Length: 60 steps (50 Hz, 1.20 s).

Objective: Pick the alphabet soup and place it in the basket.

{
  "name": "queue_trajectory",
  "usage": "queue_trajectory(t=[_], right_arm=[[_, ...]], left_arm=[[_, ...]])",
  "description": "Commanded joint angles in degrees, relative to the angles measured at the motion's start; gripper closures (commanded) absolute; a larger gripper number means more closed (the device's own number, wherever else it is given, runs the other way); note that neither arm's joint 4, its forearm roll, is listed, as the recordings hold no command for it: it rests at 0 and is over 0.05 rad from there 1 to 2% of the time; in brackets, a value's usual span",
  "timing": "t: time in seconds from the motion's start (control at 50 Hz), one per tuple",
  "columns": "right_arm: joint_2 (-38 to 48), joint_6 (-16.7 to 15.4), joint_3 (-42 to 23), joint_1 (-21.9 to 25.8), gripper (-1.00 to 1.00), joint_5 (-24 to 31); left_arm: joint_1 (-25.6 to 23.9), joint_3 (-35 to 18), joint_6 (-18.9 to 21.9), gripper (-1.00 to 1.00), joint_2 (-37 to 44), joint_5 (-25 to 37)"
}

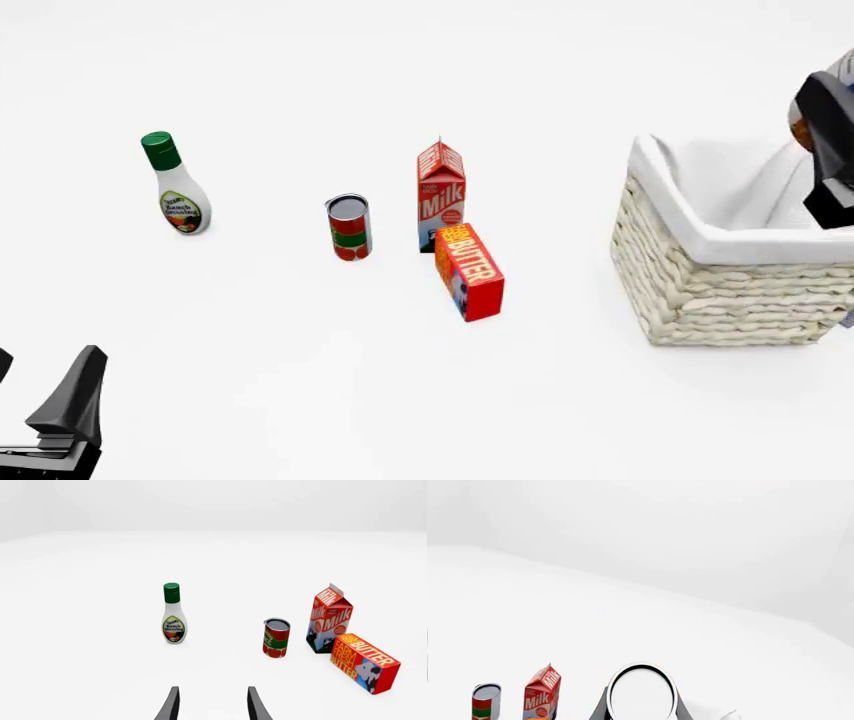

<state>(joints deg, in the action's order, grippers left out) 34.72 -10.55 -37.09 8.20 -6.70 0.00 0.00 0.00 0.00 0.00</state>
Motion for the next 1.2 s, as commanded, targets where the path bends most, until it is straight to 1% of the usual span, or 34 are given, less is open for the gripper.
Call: queue_trajectory(t=[0.02,0.22,0.26,0.34,0.52,0.58,0.74,0.84,1.1,1.2], right_arm=[[1.9,0.5,-1.4,-4.7,1.00,-0.7],[3.4,-0.2,-2.8,-8.7,1.00,-0.4],[3.9,0.3,-3.3,-9.8,1.00,0.0],[3.7,0.3,-3.5,-11.1,1.00,0.3],[5.7,0.3,-2.6,-14.2,1.00,-1.2],[6.2,0.1,-2.5,-14.6,1.00,-1.5],[8.9,-1.4,-2.1,-16.2,1.00,-2.8],[11.1,-1.2,-3.5,-17.3,1.00,-2.0],[14.9,-4.0,-6.9,-19.1,1.00,-0.5],[17.2,-5.0,-8.6,-19.7,1.00,1.3]], left_arm=[[0.0,0.0,0.0,-1.00,0.0,0.0],[0.0,0.0,0.0,-1.00,0.0,0.0],[0.0,0.0,0.0,-1.00,0.0,0.0],[0.0,0.0,0.0,-1.00,0.0,0.0],[0.0,0.0,0.0,-1.00,0.0,0.0],[0.0,0.0,0.0,-1.00,0.0,0.0],[0.0,0.0,0.0,-1.00,0.0,0.0],[0.0,0.0,0.0,-1.00,0.0,0.0],[0.0,0.0,0.0,-1.00,0.0,0.0],[0.0,0.0,0.0,-1.00,0.0,0.0]])
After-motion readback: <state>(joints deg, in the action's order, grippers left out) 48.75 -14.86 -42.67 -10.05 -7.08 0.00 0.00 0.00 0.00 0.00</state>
